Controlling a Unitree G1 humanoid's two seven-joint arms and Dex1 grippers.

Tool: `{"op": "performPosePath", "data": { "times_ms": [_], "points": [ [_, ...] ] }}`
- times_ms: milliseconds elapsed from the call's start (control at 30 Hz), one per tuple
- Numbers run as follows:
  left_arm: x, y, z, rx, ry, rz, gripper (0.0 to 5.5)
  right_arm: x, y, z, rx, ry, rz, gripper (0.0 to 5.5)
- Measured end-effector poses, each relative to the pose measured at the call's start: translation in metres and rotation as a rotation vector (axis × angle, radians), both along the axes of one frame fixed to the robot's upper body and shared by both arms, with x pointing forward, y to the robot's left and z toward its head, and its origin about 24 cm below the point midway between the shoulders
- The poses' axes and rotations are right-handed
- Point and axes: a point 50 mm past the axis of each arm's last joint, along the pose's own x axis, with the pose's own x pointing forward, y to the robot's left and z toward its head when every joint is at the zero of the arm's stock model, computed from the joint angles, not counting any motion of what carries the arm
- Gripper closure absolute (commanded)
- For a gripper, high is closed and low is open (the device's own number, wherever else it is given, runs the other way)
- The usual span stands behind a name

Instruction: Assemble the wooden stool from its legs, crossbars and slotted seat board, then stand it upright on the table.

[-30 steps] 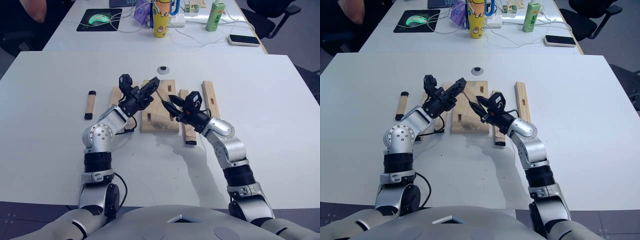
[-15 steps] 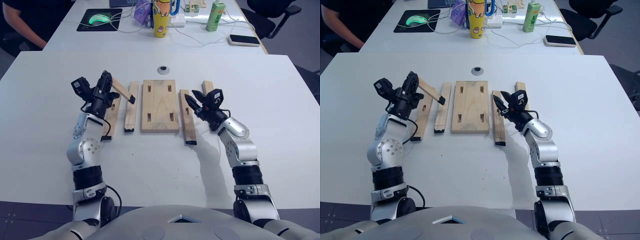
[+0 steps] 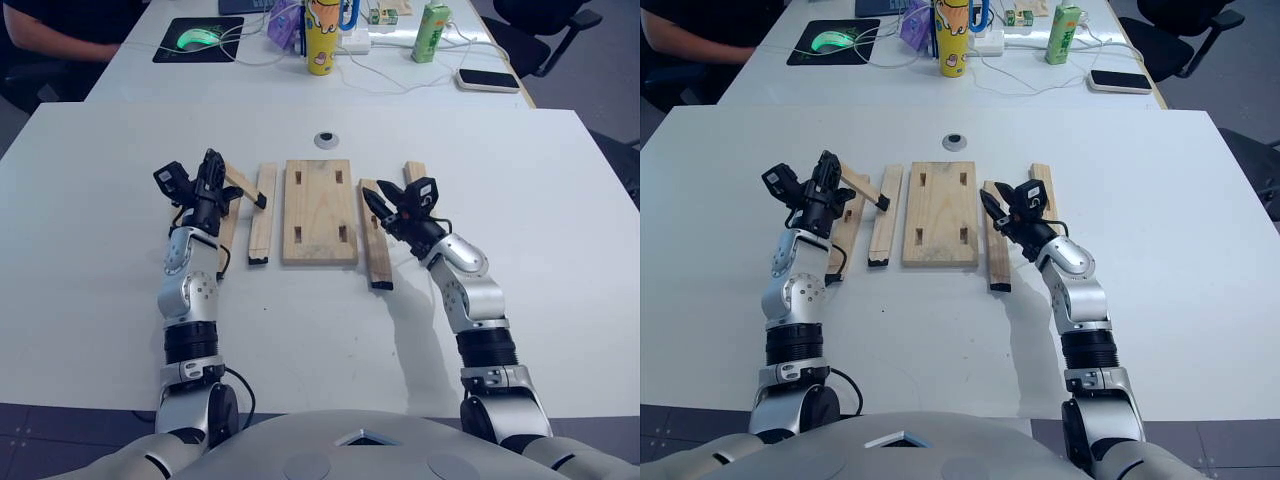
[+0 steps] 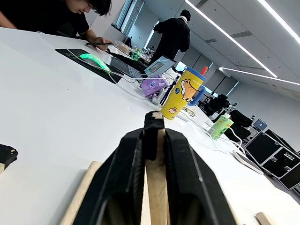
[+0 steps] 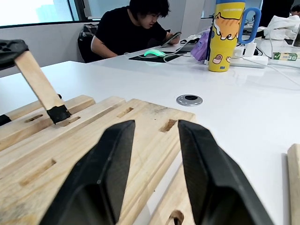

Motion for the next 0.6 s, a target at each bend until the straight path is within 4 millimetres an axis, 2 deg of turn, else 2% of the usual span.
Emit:
{"op": "performPosePath", "data": {
  "times_ms": [433,600],
  "points": [
    [0.01,0.002,-0.002,0.038,0.01,0.027,5.03,0.001,0.004,0.001,0.006,0.003,0.013,3.8],
    [0.009,-0.014,0.001,0.157,0.001,0.038,5.03,0.001,0.005,0.002,0.005,0.002,0.016,3.8]
  ]
}}
